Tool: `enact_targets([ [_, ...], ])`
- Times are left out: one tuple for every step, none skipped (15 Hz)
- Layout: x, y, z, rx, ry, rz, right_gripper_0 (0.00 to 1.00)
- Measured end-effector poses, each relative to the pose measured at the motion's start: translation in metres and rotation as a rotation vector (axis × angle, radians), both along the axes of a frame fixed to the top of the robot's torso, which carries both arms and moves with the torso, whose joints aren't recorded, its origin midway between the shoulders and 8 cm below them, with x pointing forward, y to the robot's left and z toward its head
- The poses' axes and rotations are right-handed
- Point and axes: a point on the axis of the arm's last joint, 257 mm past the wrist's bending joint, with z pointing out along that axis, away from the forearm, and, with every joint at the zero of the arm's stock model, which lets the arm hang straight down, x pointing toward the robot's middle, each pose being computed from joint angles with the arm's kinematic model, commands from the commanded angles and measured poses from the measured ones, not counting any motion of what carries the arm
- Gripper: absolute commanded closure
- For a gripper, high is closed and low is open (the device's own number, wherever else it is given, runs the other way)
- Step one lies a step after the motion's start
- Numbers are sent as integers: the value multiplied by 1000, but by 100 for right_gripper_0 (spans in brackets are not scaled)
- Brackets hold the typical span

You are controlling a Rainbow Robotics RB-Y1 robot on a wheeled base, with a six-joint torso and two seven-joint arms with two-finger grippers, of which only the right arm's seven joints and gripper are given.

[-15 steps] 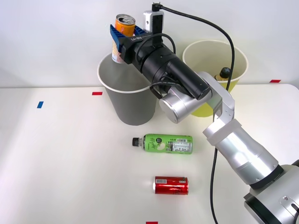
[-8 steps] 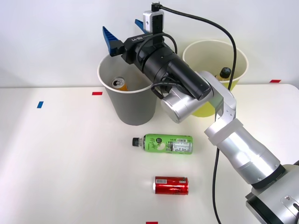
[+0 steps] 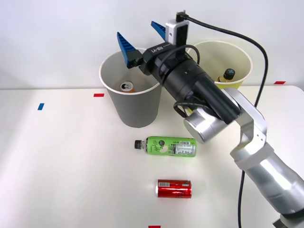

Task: Put cans in the gray bin, plastic bottles in the light green bin

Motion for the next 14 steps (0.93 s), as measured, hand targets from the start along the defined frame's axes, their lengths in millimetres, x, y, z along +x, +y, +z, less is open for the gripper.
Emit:
enact_targets([
  [-10, -11, -6, 0, -1, -9, 3],
  [-18, -24, -15, -5, -1, -21, 3],
  [-27, -39, -26, -9, -1, -36, 3],
  [-36, -53, -34, -8, -12, -46, 3],
  [-46, -67, -42, 0, -25, -54, 3],
  [-56, -81, -48, 15, -46, -58, 3],
  [-66, -95, -56, 30, -60, -65, 3],
  [-76, -108, -65, 49, -69, -74, 3],
  [-86, -123, -77, 63, -64, -89, 3],
  [-93, -137, -88, 73, -57, -107, 3],
  [-101, -151, -101, 78, -43, -131, 3],
  [-109, -166, -116, 82, -24, -157, 3],
  [-118, -181, -130, 83, -2, -185, 3],
  [-127, -195, -145, 82, 21, -215, 3],
])
